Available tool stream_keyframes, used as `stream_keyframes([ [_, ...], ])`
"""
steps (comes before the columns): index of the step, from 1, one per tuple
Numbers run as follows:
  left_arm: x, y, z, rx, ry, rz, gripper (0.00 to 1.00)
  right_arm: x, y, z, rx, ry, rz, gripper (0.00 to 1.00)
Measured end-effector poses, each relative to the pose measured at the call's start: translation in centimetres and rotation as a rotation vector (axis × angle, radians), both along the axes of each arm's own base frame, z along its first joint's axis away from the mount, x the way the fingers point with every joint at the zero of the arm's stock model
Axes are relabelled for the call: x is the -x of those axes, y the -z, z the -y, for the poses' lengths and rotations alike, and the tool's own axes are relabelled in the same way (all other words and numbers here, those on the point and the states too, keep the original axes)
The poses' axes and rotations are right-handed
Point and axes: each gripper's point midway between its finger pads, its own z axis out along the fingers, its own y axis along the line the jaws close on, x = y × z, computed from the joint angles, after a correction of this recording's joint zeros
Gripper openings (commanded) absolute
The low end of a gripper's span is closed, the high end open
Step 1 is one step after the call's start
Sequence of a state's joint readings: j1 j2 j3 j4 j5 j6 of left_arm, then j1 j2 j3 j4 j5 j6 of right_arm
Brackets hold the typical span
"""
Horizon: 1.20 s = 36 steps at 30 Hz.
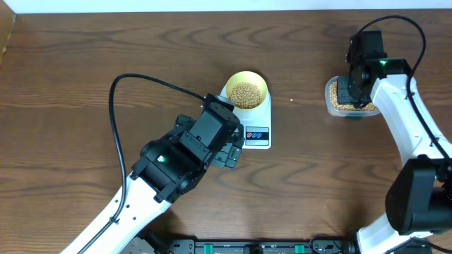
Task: Scoop item into bowl and weigh 50g on scale
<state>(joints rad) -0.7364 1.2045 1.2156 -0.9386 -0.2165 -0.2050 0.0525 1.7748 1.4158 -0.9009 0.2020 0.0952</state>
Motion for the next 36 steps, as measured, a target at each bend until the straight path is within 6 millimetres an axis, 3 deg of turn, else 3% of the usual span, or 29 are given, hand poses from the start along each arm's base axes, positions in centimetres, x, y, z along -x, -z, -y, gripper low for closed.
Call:
stream_keyframes([
  [6,0.0,0.0,0.0,0.000,0.000,0.000,1.00,-0.3,0.1,0.4,-0.042,0.039,0.017,0.04],
  [10,0.0,0.0,0.0,0.000,0.000,0.000,1.00,-0.4,0.1,0.2,-0.056,0.042,0.019,0.13],
  [15,0.0,0.0,0.0,0.000,0.000,0.000,1.00,-0.4,0.1,0.0,-0.066,0.047,0.020,0.46],
  [20,0.0,0.0,0.0,0.000,0.000,0.000,1.00,-0.4,0.1,-0.1,-0.073,0.045,0.022,0.72],
  [25,0.0,0.0,0.0,0.000,0.000,0.000,1.00,-0.7,-0.2,-0.4,-0.091,0.043,0.041,0.81],
  [28,0.0,0.0,0.0,0.000,0.000,0.000,1.00,-1.0,-1.3,-0.4,-0.097,0.038,0.078,0.88],
  [30,0.0,0.0,0.0,0.000,0.000,0.000,1.00,-0.9,-2.7,-0.7,-0.110,0.032,0.115,0.99],
  [36,0.0,0.0,0.0,0.000,0.000,0.000,1.00,0.9,-8.8,-1.4,-0.156,-0.016,0.244,0.99],
])
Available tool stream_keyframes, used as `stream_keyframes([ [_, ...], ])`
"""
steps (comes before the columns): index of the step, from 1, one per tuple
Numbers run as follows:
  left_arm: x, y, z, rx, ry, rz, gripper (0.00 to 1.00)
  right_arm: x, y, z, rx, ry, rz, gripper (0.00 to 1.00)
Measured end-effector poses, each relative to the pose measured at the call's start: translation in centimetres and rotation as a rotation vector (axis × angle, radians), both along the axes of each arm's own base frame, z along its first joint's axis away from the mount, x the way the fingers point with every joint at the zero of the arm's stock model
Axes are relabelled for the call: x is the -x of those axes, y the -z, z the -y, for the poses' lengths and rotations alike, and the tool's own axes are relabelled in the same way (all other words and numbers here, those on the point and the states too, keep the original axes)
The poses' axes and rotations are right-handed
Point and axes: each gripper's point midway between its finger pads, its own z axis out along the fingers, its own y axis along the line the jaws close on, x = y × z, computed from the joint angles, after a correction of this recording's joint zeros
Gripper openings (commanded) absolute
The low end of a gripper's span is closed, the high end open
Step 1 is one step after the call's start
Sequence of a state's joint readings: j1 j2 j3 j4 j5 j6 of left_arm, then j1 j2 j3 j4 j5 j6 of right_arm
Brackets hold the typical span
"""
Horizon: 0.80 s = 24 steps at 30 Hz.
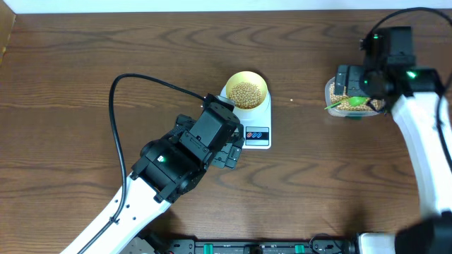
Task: Scoop item into bowl and weigh 50g on scale
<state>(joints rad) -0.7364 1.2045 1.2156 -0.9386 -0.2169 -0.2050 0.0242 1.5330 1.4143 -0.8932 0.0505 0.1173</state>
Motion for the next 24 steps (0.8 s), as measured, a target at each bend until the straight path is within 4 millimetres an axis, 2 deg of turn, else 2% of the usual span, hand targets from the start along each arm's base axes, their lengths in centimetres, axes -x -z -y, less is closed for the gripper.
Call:
stream_keyframes([
  [4,0.0,0.0,0.0,0.000,0.000,0.000,1.00,2.5,-4.6,0.0,-0.007,-0.012,0.101,0.99],
  [9,0.0,0.0,0.0,0.000,0.000,0.000,1.00,6.0,-7.9,0.0,-0.009,-0.018,0.162,0.99],
  [12,0.0,0.0,0.0,0.000,0.000,0.000,1.00,8.8,-9.3,0.1,-0.009,-0.021,0.173,0.99],
  [15,0.0,0.0,0.0,0.000,0.000,0.000,1.00,11.7,-9.9,0.1,-0.009,-0.022,0.165,0.99],
  [17,0.0,0.0,0.0,0.000,0.000,0.000,1.00,14.5,-10.4,0.1,-0.010,-0.022,0.157,0.99],
  [18,0.0,0.0,0.0,0.001,0.000,0.001,1.00,15.1,-10.6,0.1,-0.010,-0.022,0.163,0.99],
  [24,0.0,0.0,0.0,0.000,0.000,0.000,1.00,20.5,-12.8,0.2,-0.013,-0.024,0.301,0.99],
])
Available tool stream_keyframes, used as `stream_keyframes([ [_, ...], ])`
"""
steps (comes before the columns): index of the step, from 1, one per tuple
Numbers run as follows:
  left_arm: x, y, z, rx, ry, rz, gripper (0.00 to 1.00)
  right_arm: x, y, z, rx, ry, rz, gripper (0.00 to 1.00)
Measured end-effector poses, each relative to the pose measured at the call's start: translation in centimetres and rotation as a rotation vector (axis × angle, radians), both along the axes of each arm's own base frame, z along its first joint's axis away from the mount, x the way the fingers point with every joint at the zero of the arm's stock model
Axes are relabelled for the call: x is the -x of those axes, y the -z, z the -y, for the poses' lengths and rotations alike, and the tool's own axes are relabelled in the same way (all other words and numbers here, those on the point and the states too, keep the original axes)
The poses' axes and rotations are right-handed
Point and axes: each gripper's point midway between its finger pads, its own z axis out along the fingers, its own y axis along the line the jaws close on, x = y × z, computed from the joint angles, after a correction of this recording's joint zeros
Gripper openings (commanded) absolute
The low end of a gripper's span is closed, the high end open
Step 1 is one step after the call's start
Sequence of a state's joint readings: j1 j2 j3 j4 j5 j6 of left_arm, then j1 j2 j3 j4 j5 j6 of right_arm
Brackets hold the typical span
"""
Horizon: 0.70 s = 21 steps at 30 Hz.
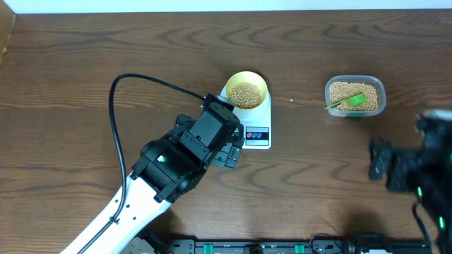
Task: Scoop item into bowl and weigh 50g on scale
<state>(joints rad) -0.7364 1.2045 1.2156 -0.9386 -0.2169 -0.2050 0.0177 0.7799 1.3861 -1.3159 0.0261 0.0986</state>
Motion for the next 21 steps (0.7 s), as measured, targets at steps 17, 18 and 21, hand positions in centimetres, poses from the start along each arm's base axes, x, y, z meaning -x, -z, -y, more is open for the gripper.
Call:
stream_keyframes([
  [17,-0.1,0.0,0.0,-0.001,-0.002,0.003,1.00,-0.4,7.0,0.7,-0.049,0.066,0.454,0.99],
  [18,-0.1,0.0,0.0,-0.002,-0.002,0.003,1.00,-0.8,7.8,0.7,-0.053,0.069,0.466,0.99],
  [21,0.0,0.0,0.0,-0.002,-0.002,0.003,1.00,-2.0,10.0,0.7,-0.063,0.071,0.512,0.99],
])
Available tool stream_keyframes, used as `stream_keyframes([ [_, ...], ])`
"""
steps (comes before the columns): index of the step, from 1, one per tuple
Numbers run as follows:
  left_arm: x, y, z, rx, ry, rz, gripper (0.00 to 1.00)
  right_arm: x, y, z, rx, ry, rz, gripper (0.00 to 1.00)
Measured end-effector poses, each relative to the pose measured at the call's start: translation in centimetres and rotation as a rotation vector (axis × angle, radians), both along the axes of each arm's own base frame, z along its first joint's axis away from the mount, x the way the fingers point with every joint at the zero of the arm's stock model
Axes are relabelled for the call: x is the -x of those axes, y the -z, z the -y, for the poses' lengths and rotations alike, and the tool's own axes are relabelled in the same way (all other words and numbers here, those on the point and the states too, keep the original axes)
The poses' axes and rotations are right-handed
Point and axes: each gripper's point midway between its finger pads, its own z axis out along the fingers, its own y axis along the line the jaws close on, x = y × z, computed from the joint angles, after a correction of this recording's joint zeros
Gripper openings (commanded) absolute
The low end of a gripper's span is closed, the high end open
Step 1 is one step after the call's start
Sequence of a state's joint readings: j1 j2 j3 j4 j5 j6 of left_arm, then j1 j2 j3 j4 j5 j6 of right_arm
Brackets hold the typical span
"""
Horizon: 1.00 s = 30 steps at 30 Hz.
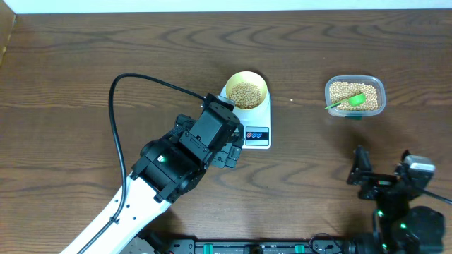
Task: Scoop item into bowl and weigh 50g on scale
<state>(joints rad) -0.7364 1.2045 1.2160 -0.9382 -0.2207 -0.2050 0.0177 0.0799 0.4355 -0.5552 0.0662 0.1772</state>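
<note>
A yellow bowl (246, 90) filled with beans stands on the white scale (263, 113), whose display (257, 132) faces the front. A clear container of beans (355, 96) sits at the right, and the green scoop (353, 101) lies in it with its handle over the left rim. My left gripper (234, 151) rests by the scale's front left corner; its fingers are too dark to read. My right gripper (357, 166) is drawn back at the front right, well clear of the container, open and holding nothing.
The left arm's black cable (120, 92) arcs over the table left of the scale. The table's far edge (226, 10) runs along the top. Dark wood table (311, 155) lies between the scale and the right arm.
The right arm has drawn back from mid-right toward the front edge, and its gripper now points left. The scoop, bowl, scale and left arm have not moved.
My right gripper stood over the bean container, hiding the scoop. Then it was higher at the container's far side, with the scoop showing in the beans. Later it was well away from the container, with the scoop left inside. The left arm stayed by the scale throughout.
</note>
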Motion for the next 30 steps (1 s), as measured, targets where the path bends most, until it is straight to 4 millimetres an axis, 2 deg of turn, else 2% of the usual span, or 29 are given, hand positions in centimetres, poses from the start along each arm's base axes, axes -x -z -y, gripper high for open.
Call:
stream_keyframes([
  [5,0.0,0.0,0.0,0.000,0.000,0.000,1.00,-1.7,3.1,0.0,-0.002,0.001,0.037,0.99],
  [11,0.0,0.0,0.0,0.000,0.000,0.000,1.00,-2.8,7.6,-0.1,-0.001,-0.002,-0.015,0.99],
  [14,0.0,0.0,0.0,0.000,0.000,0.000,1.00,-3.0,8.6,-0.2,-0.002,-0.009,-0.023,0.99],
  [22,0.0,0.0,0.0,0.000,0.000,0.000,1.00,-3.2,8.2,-1.2,0.050,-0.077,-0.004,0.99],
  [27,0.0,0.0,0.0,0.000,0.000,0.000,1.00,-3.9,6.0,-2.5,0.076,-0.155,0.137,0.99],
  [30,0.0,0.0,0.0,0.000,0.000,0.000,1.00,-4.0,6.6,-2.7,0.084,-0.169,0.135,0.99],
])
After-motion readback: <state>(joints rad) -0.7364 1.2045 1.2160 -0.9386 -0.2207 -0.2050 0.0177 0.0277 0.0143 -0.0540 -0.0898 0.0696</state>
